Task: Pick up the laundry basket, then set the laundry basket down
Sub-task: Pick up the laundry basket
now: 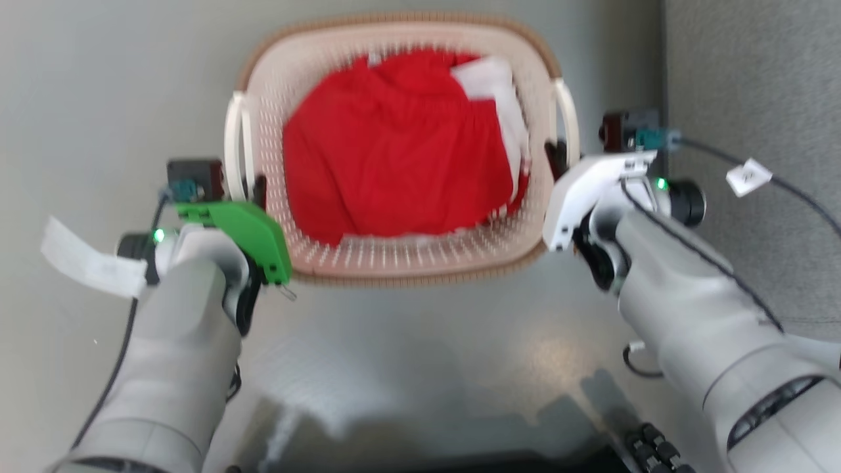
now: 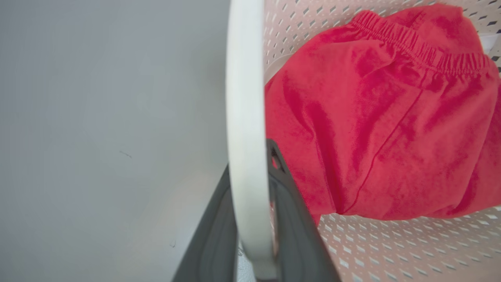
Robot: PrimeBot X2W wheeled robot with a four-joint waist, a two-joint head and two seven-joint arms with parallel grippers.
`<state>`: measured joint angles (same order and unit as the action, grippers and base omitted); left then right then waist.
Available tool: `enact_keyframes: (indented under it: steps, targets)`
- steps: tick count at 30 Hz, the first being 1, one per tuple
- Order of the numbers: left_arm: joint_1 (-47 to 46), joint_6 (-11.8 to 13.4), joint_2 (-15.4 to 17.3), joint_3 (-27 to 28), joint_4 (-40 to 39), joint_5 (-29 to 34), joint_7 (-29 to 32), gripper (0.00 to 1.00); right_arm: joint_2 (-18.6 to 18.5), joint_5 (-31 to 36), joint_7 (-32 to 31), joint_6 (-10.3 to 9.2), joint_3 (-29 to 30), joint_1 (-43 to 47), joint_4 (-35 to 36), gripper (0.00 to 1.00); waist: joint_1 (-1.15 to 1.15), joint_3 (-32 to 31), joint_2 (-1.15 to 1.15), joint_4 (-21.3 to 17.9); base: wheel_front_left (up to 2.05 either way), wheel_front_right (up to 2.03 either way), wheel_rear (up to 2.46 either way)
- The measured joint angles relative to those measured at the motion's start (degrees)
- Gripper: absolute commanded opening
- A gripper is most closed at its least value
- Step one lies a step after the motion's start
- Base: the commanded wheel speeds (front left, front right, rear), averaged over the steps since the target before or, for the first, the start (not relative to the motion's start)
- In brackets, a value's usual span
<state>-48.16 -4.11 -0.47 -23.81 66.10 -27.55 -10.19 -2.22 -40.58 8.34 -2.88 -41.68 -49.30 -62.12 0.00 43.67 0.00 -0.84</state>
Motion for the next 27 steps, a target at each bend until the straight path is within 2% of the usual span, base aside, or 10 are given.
enact_keyframes:
  steps: [8, 16, 27]
  targets:
    - [5.45, -0.74, -0.19, -1.81, 1.2, -2.61, 0.65, 0.0, 0.26, -2.52, -1.12, 0.03, -1.99, 5.97, -0.37, 0.0, 0.0, -5.81, 0.0, 0.48, 0.0, 0.0, 0.0]
    - [10.56, -0.96, -0.53, -3.79, 2.66, -4.58, 3.68, 0.0, 0.66, -5.23, -6.31, 0.03, -4.16, 11.06, -1.71, 0.0, 0.0, -11.75, 0.0, 0.95, 0.0, 0.0, 0.0]
    - [15.39, -0.97, -0.58, -5.38, 3.45, -6.7, 6.36, 0.0, 0.81, -7.73, -10.04, 0.02, -6.41, 16.14, -1.75, 0.0, 0.0, -19.22, 0.0, 1.39, 0.0, 0.0, 0.0]
